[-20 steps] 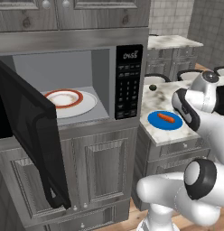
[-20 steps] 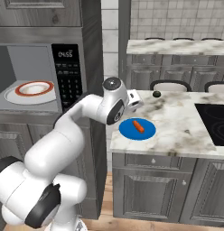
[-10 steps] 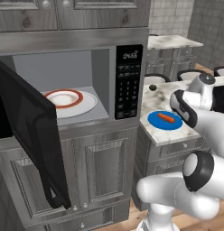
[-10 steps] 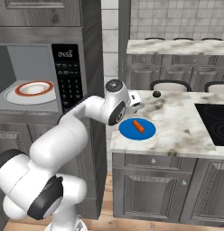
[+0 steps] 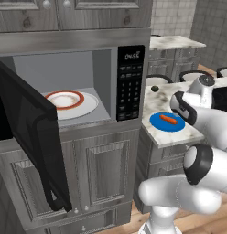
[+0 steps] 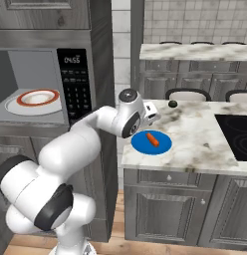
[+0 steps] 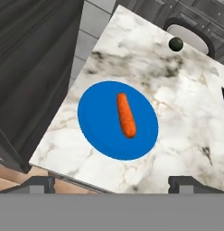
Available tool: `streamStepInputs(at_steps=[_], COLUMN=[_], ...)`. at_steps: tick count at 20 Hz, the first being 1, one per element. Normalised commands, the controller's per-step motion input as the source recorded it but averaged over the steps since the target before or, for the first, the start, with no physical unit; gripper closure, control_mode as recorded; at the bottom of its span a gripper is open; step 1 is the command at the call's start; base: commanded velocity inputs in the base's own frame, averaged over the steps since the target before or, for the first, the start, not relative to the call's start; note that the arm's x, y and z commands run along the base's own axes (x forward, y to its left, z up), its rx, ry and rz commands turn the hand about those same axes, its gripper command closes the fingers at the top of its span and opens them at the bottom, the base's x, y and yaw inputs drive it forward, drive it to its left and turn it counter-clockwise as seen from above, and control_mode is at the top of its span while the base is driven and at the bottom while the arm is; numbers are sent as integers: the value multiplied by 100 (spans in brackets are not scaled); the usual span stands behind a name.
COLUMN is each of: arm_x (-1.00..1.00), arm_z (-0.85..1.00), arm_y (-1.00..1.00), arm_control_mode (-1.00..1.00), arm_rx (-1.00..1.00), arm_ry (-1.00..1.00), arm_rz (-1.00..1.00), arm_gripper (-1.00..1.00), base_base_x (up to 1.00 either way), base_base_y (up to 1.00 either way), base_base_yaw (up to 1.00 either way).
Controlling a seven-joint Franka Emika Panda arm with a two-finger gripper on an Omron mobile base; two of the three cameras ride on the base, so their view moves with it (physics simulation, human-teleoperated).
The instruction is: Pick the carrot from the counter and place it in the microwave. Then turn on the microwave.
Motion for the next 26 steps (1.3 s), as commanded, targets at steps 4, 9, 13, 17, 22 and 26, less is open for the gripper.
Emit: streamStepInputs(at_steps=[4,9,13,17,22,26], arm_x=[14,14,13,13,13,12], arm_z=[-9,-10,-11,-12,-13,-14], arm_y=[-7,-8,-5,-8,-8,-7], arm_control_mode=[-100,-100,-100,-100,-100,-100], arm_rx=[0,0,0,0,0,0], arm_ry=[0,0,1,3,3,1], arm_rz=[0,0,0,0,0,0], arm_gripper=[-100,-100,-100,-100,-100,-100], base_base_x=[0,0,0,0,0,0], base_base_y=[0,0,0,0,0,0], base_base_yaw=[0,0,0,0,0,0])
